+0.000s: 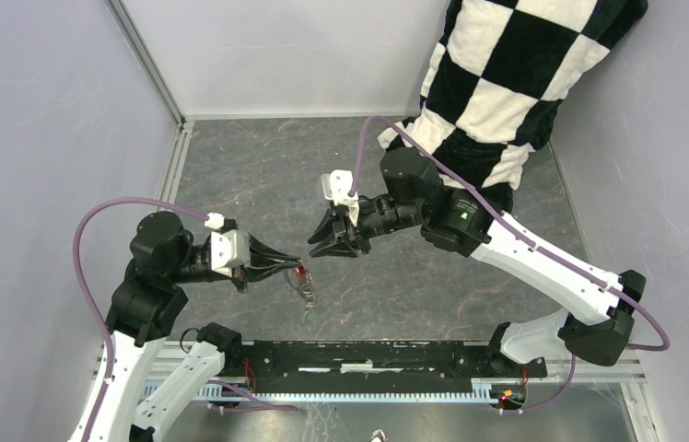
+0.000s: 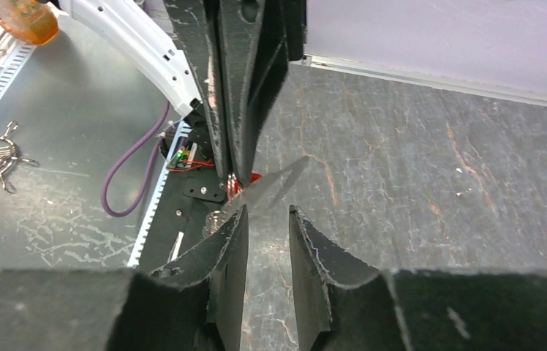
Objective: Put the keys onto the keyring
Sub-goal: Adjust the key on the keyring.
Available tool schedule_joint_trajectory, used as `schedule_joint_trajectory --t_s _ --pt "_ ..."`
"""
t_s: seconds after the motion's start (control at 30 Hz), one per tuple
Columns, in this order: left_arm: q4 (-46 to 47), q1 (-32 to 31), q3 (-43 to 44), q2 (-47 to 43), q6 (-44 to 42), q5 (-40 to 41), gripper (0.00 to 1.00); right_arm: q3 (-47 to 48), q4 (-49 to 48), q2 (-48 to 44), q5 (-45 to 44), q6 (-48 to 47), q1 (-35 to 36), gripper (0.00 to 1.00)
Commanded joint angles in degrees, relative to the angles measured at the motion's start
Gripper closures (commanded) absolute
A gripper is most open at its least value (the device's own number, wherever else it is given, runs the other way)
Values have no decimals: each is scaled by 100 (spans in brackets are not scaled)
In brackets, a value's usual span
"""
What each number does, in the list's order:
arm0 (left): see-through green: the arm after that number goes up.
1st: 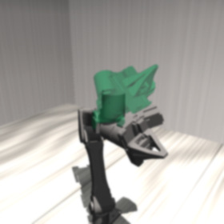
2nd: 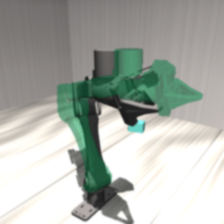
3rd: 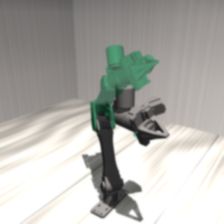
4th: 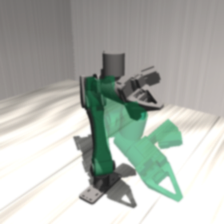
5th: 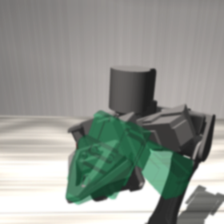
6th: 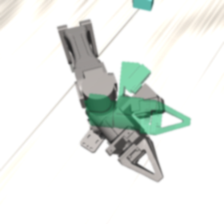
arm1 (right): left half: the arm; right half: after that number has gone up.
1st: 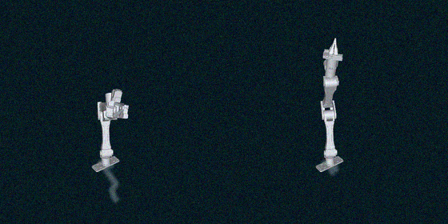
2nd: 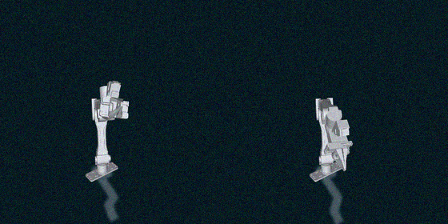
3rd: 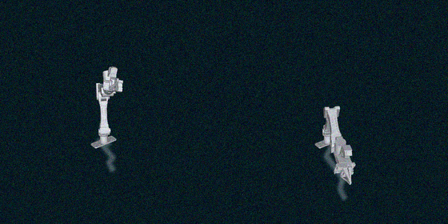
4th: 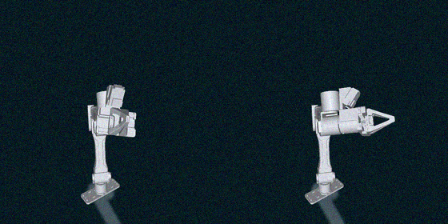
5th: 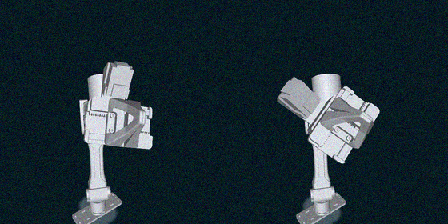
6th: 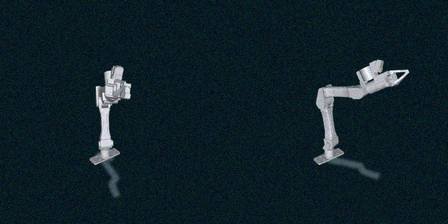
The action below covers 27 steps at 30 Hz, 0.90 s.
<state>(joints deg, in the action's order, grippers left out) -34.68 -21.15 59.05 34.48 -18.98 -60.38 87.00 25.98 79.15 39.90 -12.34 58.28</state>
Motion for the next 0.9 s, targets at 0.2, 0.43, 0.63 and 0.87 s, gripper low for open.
schedule_joint_trajectory --t_s 0.2,0.43,0.63,0.87 --pt "37 -7 13 -29 -259 -209 98 -181 -410 -235 303 228 -90 65" --pt "42 -18 10 -48 -268 -176 98 -289 -712 -133 573 475 -94 65" --pt "39 -17 -4 -47 -293 -168 98 -324 -846 -60 600 615 -79 68" --pt "40 -14 23 -32 -310 -72 98 -367 -901 16 611 689 -72 72"
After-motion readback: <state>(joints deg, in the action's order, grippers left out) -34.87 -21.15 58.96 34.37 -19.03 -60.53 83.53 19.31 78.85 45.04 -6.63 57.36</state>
